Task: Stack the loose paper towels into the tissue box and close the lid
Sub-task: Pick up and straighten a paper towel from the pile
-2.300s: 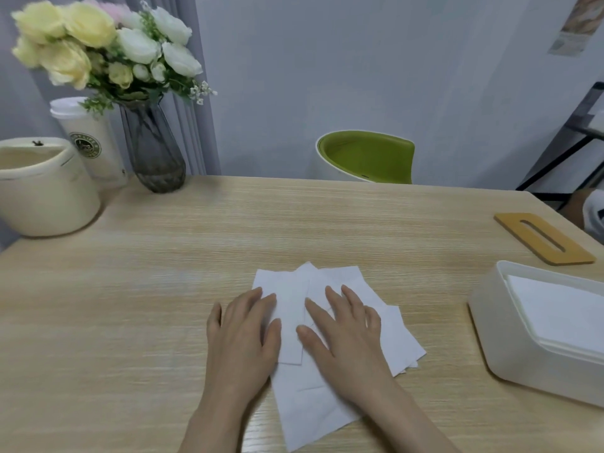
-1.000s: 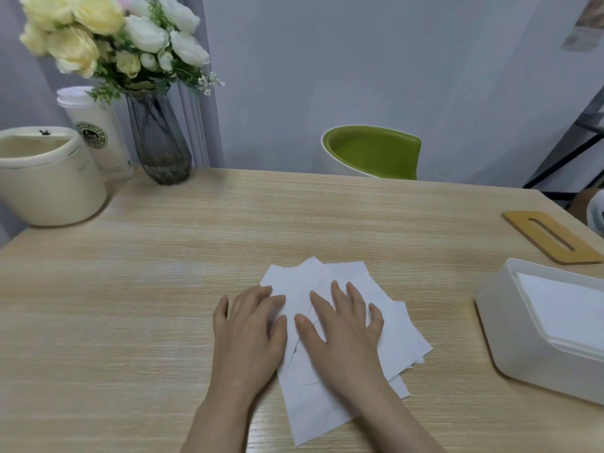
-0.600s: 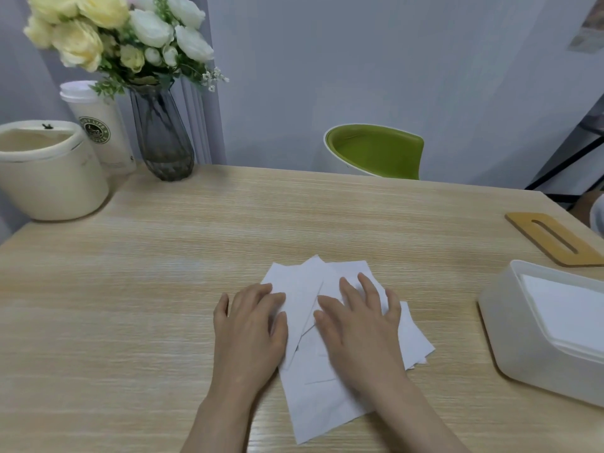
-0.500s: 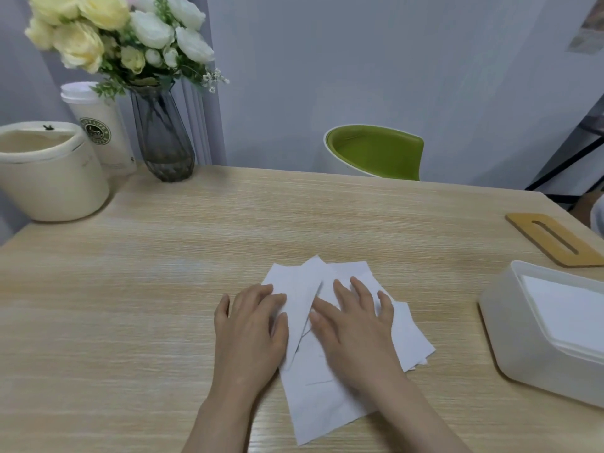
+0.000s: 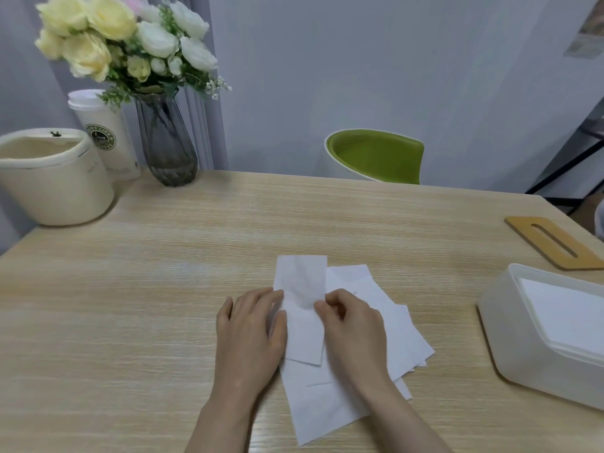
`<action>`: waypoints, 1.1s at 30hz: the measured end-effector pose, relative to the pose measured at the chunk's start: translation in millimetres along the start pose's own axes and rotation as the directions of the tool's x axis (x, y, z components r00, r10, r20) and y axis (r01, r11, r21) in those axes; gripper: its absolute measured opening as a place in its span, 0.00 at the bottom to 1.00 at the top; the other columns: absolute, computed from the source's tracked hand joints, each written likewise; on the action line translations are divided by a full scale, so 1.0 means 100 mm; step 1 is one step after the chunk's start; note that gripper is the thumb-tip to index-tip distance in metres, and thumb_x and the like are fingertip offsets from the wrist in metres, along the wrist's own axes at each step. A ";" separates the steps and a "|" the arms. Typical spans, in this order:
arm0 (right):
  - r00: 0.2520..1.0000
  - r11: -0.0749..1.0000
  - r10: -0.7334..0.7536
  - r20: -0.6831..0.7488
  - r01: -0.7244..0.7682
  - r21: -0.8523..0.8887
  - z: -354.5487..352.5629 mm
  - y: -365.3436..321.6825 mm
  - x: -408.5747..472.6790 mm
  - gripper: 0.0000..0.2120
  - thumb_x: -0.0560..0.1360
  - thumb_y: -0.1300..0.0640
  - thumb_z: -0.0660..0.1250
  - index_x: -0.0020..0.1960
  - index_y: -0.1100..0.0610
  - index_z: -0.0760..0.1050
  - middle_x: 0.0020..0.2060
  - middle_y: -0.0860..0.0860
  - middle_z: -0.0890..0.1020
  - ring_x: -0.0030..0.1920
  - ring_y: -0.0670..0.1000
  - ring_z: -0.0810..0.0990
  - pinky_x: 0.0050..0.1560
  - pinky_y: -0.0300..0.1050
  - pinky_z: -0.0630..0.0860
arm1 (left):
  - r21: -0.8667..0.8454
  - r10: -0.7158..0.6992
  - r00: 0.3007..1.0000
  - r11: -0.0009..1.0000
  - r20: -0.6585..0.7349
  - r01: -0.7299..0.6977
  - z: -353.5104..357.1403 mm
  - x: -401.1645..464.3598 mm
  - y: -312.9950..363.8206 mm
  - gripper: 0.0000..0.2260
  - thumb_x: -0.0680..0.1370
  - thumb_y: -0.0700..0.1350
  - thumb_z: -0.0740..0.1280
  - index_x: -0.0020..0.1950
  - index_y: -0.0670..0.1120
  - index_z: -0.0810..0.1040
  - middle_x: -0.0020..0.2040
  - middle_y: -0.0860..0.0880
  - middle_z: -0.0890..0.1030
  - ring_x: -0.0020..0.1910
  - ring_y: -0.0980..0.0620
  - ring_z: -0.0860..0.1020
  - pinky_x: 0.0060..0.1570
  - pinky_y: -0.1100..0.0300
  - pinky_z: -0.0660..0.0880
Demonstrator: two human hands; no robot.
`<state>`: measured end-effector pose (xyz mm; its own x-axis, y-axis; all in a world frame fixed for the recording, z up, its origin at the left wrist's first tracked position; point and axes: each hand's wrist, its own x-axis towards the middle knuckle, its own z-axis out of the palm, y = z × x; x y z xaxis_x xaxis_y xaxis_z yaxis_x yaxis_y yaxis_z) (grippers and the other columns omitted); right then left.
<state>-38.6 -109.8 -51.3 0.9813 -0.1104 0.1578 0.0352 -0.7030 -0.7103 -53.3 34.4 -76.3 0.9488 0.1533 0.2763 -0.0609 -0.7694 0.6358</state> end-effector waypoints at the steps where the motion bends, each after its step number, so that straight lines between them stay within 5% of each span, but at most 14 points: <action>1: 0.999 0.998 0.040 0.014 -0.040 0.041 -0.05 0.01 0.01 0.08 0.76 0.49 0.65 0.39 0.49 0.74 0.29 0.43 0.77 0.36 0.43 0.75 0.41 0.43 0.68 | -0.013 -0.008 1.000 1.000 -0.006 0.007 -0.02 0.00 0.02 0.15 0.78 0.49 0.61 0.63 0.50 0.78 0.63 0.55 0.77 0.66 0.54 0.72 0.71 0.51 0.57; 6: 0.972 0.942 0.152 0.177 -0.196 0.273 -0.26 0.09 0.07 0.09 0.76 0.57 0.66 0.37 0.54 0.75 0.21 0.43 0.67 0.26 0.43 0.64 0.32 0.40 0.61 | -0.252 -0.123 0.991 0.962 -0.043 0.108 -0.10 0.01 0.18 0.16 0.79 0.46 0.66 0.67 0.48 0.77 0.61 0.55 0.79 0.61 0.54 0.76 0.61 0.54 0.71; 10: 0.957 0.904 0.147 0.250 -0.232 0.359 -0.36 0.10 0.07 0.08 0.77 0.61 0.65 0.40 0.61 0.77 0.27 0.50 0.68 0.30 0.48 0.65 0.34 0.41 0.61 | -0.534 -0.304 0.952 0.799 0.039 0.277 -0.11 0.04 0.29 0.15 0.77 0.44 0.70 0.63 0.50 0.79 0.50 0.60 0.81 0.44 0.69 0.77 0.41 0.76 0.71; 18: 0.944 0.889 0.105 0.311 -0.229 0.395 -0.35 0.10 0.04 0.09 0.77 0.62 0.65 0.38 0.57 0.76 0.25 0.46 0.67 0.28 0.45 0.65 0.35 0.39 0.63 | -0.724 -0.412 0.888 0.547 0.203 0.419 -0.01 0.07 0.27 0.18 0.75 0.38 0.71 0.65 0.46 0.77 0.45 0.57 0.81 0.36 0.66 0.80 0.35 0.72 0.74; 24: 0.943 0.918 0.108 0.314 -0.216 0.333 -0.30 0.18 0.11 0.06 0.76 0.58 0.67 0.41 0.57 0.78 0.25 0.45 0.70 0.30 0.45 0.68 0.38 0.41 0.66 | -0.747 -0.345 0.902 0.520 0.259 0.413 0.03 0.04 0.21 0.15 0.76 0.32 0.67 0.55 0.50 0.82 0.47 0.50 0.86 0.48 0.49 0.84 0.47 0.53 0.78; 28: 0.977 0.971 0.105 0.185 -0.141 0.195 -0.31 0.25 0.21 0.02 0.74 0.53 0.68 0.45 0.47 0.79 0.37 0.42 0.79 0.36 0.41 0.75 0.41 0.40 0.70 | -0.749 -0.381 0.910 0.553 0.163 0.366 0.06 0.04 0.18 0.17 0.76 0.33 0.67 0.54 0.54 0.82 0.47 0.55 0.86 0.48 0.54 0.84 0.47 0.56 0.77; 33: 0.982 0.993 0.116 0.147 -0.117 0.000 -0.30 0.30 0.45 0.15 0.73 0.53 0.68 0.59 0.48 0.72 0.53 0.42 0.74 0.50 0.43 0.75 0.47 0.42 0.69 | -0.737 -0.417 0.902 0.576 0.106 0.353 0.08 0.03 0.18 0.18 0.76 0.34 0.67 0.54 0.59 0.78 0.53 0.53 0.84 0.55 0.55 0.81 0.54 0.57 0.77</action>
<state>1.3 -156.4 -44.8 0.9959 -0.0863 -0.0284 -0.0800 -0.6853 -0.7239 -48.5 16.4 -70.0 0.9146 0.3936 -0.0927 0.0716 0.0678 0.9951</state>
